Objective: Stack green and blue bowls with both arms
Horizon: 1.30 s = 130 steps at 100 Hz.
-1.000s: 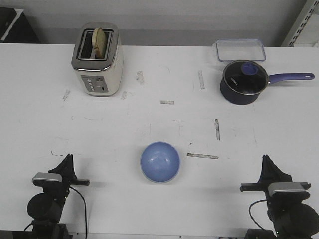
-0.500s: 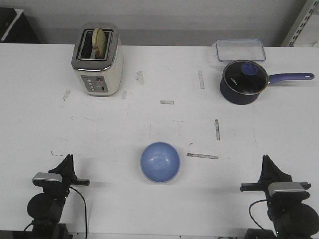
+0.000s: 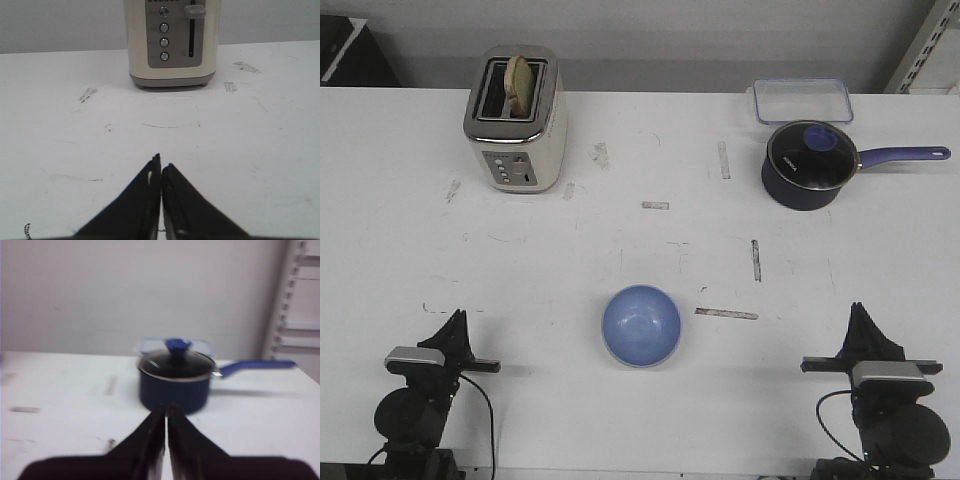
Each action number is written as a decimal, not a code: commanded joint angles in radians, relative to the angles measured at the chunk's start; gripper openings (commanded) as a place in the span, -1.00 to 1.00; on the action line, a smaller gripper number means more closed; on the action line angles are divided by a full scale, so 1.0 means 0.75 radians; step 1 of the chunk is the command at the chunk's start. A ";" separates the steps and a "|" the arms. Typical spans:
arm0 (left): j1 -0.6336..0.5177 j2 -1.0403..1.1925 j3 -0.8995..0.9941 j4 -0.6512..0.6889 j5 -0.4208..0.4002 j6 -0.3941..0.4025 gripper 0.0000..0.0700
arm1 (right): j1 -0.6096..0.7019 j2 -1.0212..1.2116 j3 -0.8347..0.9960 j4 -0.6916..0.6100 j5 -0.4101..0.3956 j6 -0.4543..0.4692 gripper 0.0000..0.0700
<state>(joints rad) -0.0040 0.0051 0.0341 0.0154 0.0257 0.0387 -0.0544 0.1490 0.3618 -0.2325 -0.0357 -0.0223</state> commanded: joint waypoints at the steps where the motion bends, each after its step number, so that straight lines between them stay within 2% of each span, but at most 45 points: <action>1: 0.001 -0.003 -0.028 0.021 0.001 0.003 -1.00 | -0.004 -0.015 -0.076 0.045 0.024 0.012 -1.00; 17: 0.001 -0.003 -0.028 0.021 0.001 0.003 -1.00 | -0.004 -0.086 -0.270 0.170 0.022 0.036 -1.00; 29: 0.001 -0.003 -0.028 0.020 0.001 0.003 -1.00 | -0.004 -0.207 -0.387 0.179 0.023 0.054 -1.00; 38: 0.001 -0.003 -0.028 0.020 0.001 0.003 -1.00 | 0.001 -0.197 -0.467 0.274 0.019 0.072 -1.00; 130: 0.002 -0.003 -0.027 0.020 0.000 0.003 -1.00 | 0.011 -0.197 -0.466 0.247 0.013 0.078 -1.00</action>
<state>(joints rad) -0.0040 0.0051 0.0341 0.0154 0.0257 0.0387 -0.0467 0.0013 0.0147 -0.0559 -0.0257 0.0242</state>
